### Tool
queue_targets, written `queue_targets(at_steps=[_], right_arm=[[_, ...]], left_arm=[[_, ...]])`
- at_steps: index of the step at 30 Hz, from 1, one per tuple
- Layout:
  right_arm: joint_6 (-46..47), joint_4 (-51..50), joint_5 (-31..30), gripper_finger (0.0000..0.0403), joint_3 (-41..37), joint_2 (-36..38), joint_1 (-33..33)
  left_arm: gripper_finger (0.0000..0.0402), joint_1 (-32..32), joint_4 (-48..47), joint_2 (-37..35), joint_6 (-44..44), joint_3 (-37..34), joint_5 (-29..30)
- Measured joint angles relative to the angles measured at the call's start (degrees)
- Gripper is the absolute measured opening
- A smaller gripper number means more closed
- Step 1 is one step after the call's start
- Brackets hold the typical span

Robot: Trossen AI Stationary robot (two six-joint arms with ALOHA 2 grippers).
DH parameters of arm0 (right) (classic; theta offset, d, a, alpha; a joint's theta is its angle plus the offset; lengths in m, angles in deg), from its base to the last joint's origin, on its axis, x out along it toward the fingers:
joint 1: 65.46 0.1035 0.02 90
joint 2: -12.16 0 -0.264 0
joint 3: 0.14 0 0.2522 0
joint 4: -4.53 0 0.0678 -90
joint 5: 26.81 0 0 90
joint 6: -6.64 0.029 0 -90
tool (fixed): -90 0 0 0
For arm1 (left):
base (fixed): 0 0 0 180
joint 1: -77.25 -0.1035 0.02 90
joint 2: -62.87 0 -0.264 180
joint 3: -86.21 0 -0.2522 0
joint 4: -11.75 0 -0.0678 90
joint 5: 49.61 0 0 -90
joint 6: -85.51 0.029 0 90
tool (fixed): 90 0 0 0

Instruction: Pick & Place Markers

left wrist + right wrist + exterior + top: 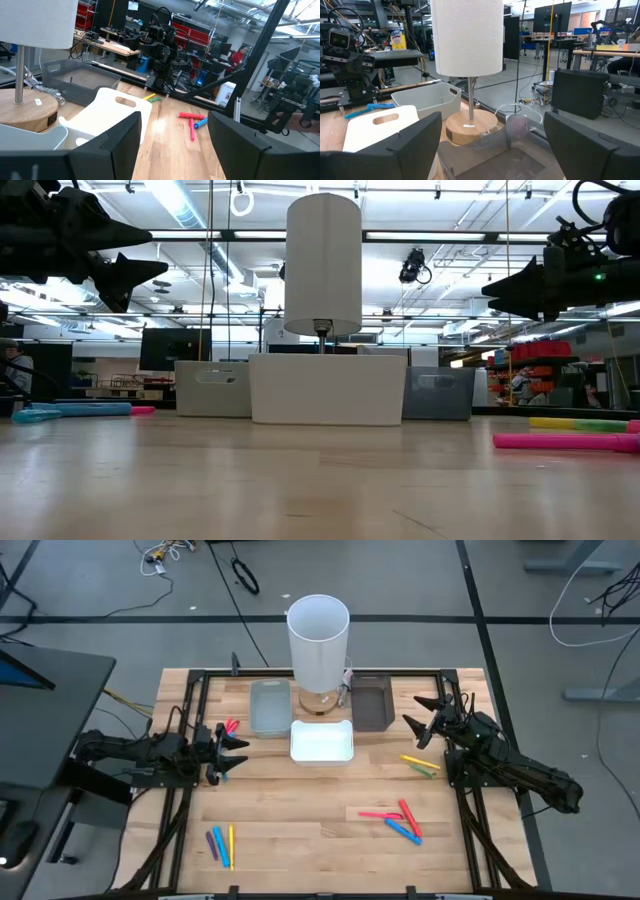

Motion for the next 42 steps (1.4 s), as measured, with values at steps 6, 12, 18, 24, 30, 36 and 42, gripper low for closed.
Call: queue_targets(at_steps=[6, 12, 18, 24, 30, 36, 42], right_arm=[[0.0, 0.0, 0.0, 0.0352, 0.0, 0.0, 0.0], [0.7, 0.6, 0.0, 0.0352, 0.0, 0.0, 0.0], [9.0, 1.3, 0.0, 0.0352, 0.0, 0.0, 0.0], [10.9, 1.3, 0.0, 0.0352, 0.0, 0.0, 0.0], [12.1, 7.7, -0.7, 0.0352, 0.0, 0.0, 0.0], [12.1, 10.5, -4.5, 0.0352, 0.6, 0.0, 0.0], [10.4, 6.5, -4.5, 0.0352, 5.0, -2.0, 0.0]], left_arm=[[0.0234, 0.0, 0.0, 0.0, 0.0, 0.0, 0.0], [0.0234, 0.0, 0.0, 0.0, 0.0, 0.0, 0.0], [0.0234, 0.0, 0.0, 0.0, 0.0, 0.0, 0.0], [0.0234, 0.0, 0.0, 0.0, 0.0, 0.0, 0.0], [0.0234, 0.0, 0.0, 0.0, 0.0, 0.0, 0.0], [0.0234, 0.0, 0.0, 0.0, 0.0, 0.0, 0.0], [0.0234, 0.0, 0.0, 0.0, 0.0, 0.0, 0.0]])
